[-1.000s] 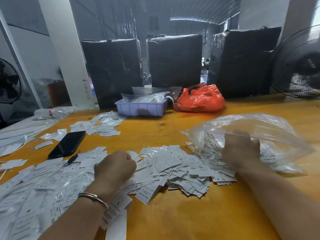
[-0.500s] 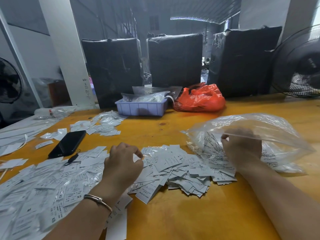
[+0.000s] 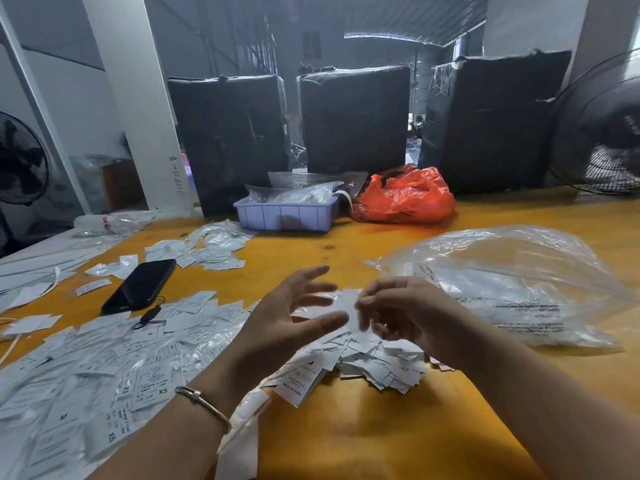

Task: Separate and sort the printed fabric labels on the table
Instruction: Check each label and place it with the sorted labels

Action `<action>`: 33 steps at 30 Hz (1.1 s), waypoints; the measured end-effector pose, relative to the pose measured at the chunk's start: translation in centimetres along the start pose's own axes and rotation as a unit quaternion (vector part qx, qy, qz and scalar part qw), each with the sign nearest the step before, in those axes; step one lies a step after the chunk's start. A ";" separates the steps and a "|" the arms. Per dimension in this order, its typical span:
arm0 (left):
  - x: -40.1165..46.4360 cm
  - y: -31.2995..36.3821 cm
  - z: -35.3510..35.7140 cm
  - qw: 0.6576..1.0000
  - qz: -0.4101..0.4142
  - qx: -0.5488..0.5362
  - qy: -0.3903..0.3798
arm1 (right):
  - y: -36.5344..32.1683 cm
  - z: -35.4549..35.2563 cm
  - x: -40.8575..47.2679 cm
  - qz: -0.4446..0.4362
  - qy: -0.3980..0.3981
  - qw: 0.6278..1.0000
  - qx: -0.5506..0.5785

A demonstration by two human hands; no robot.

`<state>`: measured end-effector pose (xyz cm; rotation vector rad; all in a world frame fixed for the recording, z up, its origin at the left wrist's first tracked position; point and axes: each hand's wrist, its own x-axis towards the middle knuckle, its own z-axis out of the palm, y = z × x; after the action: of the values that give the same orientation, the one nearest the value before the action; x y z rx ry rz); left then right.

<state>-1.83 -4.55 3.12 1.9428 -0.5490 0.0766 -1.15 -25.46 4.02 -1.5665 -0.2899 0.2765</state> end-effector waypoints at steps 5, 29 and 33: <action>0.0 0.1 0.4 0.996 -0.035 -0.086 -0.014 | 0.9 0.7 0.1 -0.032 -0.017 0.999 -0.025; 0.4 -0.9 -0.6 0.983 -0.068 -0.082 0.149 | 3.0 0.8 1.2 -0.180 0.121 0.885 -0.411; 0.4 -0.6 -0.8 0.985 -0.068 -0.098 0.122 | 2.1 0.6 0.7 -0.166 0.164 0.953 -0.191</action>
<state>-1.10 -3.81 3.06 1.7424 -0.2508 0.1665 -0.73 -24.67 1.89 -1.8776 -0.3534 -0.3210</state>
